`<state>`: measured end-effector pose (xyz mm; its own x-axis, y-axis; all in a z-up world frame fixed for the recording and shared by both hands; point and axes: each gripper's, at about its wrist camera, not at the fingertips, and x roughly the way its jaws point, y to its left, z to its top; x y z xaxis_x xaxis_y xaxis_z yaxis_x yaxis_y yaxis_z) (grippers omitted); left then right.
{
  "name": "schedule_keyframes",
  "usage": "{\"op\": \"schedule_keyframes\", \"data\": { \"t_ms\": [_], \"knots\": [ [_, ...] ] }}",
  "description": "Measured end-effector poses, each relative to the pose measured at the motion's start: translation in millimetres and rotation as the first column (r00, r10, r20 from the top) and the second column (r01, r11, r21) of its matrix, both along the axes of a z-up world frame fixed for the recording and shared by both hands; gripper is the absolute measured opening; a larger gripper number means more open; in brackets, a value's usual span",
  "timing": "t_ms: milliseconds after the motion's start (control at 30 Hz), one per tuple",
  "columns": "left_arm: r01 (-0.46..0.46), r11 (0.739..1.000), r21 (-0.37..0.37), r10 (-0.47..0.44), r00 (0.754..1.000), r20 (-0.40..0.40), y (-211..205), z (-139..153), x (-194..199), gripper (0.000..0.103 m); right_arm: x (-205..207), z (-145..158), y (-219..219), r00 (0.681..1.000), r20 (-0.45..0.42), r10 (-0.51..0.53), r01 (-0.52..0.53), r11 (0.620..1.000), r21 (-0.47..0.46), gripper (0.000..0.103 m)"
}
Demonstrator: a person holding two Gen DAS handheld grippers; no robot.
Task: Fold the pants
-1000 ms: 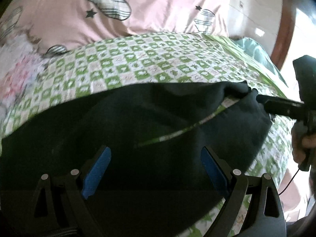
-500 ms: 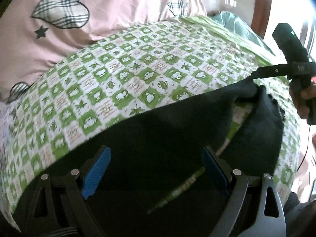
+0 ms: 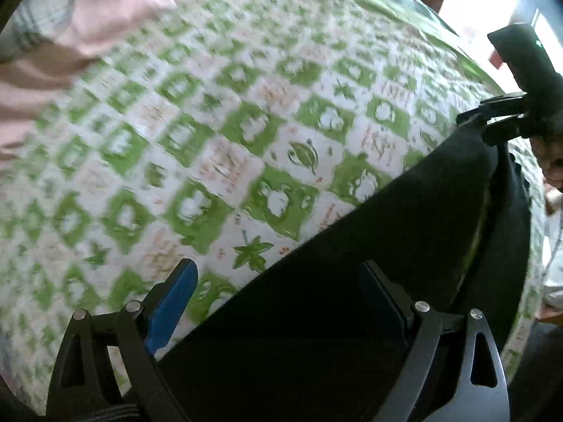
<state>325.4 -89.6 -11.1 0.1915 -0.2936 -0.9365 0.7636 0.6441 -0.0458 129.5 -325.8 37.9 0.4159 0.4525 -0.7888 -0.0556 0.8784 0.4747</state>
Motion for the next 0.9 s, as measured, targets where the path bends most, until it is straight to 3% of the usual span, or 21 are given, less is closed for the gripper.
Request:
{"op": "schedule_keyframes", "data": {
  "t_ms": [100, 167, 233, 333, 400, 433, 500, 733, 900],
  "knots": [
    [0.028, 0.999, 0.014, -0.027, 0.993, -0.118, -4, -18, 10, 0.093, 2, -1, 3, 1.0, -0.01, 0.019, -0.019, 1.0, -0.015, 0.049],
    [0.039, 0.999, 0.014, -0.037, 0.991, -0.125, -4, -21, 11, 0.091, 4, 1, 4, 1.0, -0.009, 0.03, -0.03, 0.999, -0.029, 0.034],
    [0.049, 0.999, -0.013, -0.05, 0.988, -0.144, -3, -20, 9, 0.082, 3, 3, 3, 0.999, 0.0, 0.034, -0.034, 0.998, -0.048, 0.012],
    [0.063, 0.997, -0.035, -0.067, 0.988, -0.142, -4, -15, -2, 0.056, 2, 7, 6, 0.998, 0.018, 0.052, -0.05, 0.996, -0.079, 0.009],
    [0.075, 0.996, -0.05, -0.081, 0.987, -0.138, -4, -11, -12, 0.019, 1, 11, 13, 0.997, 0.038, 0.072, -0.067, 0.992, -0.111, 0.008],
    [0.075, 0.996, -0.051, -0.081, 0.988, -0.13, -3, -9, -17, 0.015, 0, 13, 16, 0.996, 0.048, 0.079, -0.073, 0.99, -0.122, 0.007],
    [0.068, 0.996, -0.058, -0.073, 0.993, -0.093, -2, 3, -30, 0.009, -1, 19, 19, 0.994, 0.078, 0.081, -0.069, 0.986, -0.151, 0.007],
    [-0.005, 0.988, -0.153, 0.003, 1.0, -0.013, 20, 41, -85, 0.006, -3, 44, 22, 0.98, 0.175, 0.097, -0.061, 0.978, -0.197, 0.007],
    [-0.093, 0.97, -0.223, 0.095, 0.995, 0.0, 36, 56, -124, 0.006, -18, 63, 37, 0.952, 0.252, 0.173, -0.106, 0.96, -0.259, 0.007]
  ]
}}
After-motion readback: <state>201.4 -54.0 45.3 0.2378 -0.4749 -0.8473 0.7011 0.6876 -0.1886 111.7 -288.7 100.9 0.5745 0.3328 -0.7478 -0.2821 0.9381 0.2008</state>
